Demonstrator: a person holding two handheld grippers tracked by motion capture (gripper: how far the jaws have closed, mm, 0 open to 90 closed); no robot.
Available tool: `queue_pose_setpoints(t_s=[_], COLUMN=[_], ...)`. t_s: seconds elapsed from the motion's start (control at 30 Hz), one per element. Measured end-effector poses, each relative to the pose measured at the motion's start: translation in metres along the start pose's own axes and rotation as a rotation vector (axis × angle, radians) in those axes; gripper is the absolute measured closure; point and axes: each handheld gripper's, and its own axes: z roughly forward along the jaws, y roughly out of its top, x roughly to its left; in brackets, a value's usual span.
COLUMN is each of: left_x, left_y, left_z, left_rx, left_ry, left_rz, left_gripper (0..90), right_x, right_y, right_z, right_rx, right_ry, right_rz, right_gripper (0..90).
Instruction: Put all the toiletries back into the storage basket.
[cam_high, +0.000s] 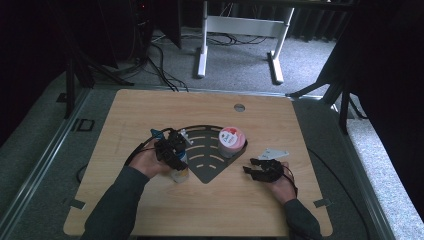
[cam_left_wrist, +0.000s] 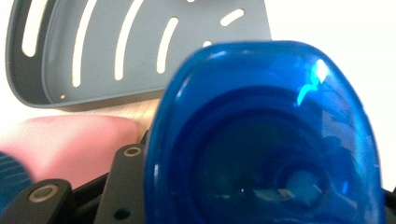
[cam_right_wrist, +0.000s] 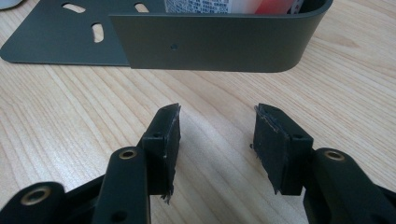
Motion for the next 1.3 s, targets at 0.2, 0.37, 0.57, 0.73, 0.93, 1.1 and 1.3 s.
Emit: queue_pose_setpoints(t_s=[0.2,0.37,0.57,0.73,0.93,1.1,1.3], left_x=[-0.006,-0.007,-0.009,-0.008,-0.009,-0.009,-0.009], left_y=[0.008,0.014,0.022,0.028,0.034,0.040,0.048], left_z=[0.001,0.002,0.001,0.003,0.002,0.001,0.002], left_rx=[-0.009,-0.015,-0.025,-0.023,-0.031,-0.033,-0.028], left_ry=[-0.010,-0.013,-0.015,-0.017,-0.014,-0.001,0.017], left_rz=[0.012,0.012,0.012,0.011,0.011,0.008,0.005], left_gripper=[55.2,55.2,55.2,55.1,55.1,55.1,55.2], right_x=[0.000,0.000,0.000,0.000,0.000,0.000,0.000], right_y=[0.000,0.000,0.000,0.000,0.000,0.000,0.000], right_z=[0.000,0.000,0.000,0.000,0.000,0.000,0.000], right_rx=[-0.001,0.001,0.001,0.001,0.000,0.001,-0.001], right_ry=[-0.003,-0.001,-0.002,0.000,0.000,0.000,0.000], right_rz=[-0.003,-0.001,-0.002,-0.002,0.000,-0.001,0.000], right_gripper=[50.9,50.9,50.9,50.7,50.7,50.7,50.7])
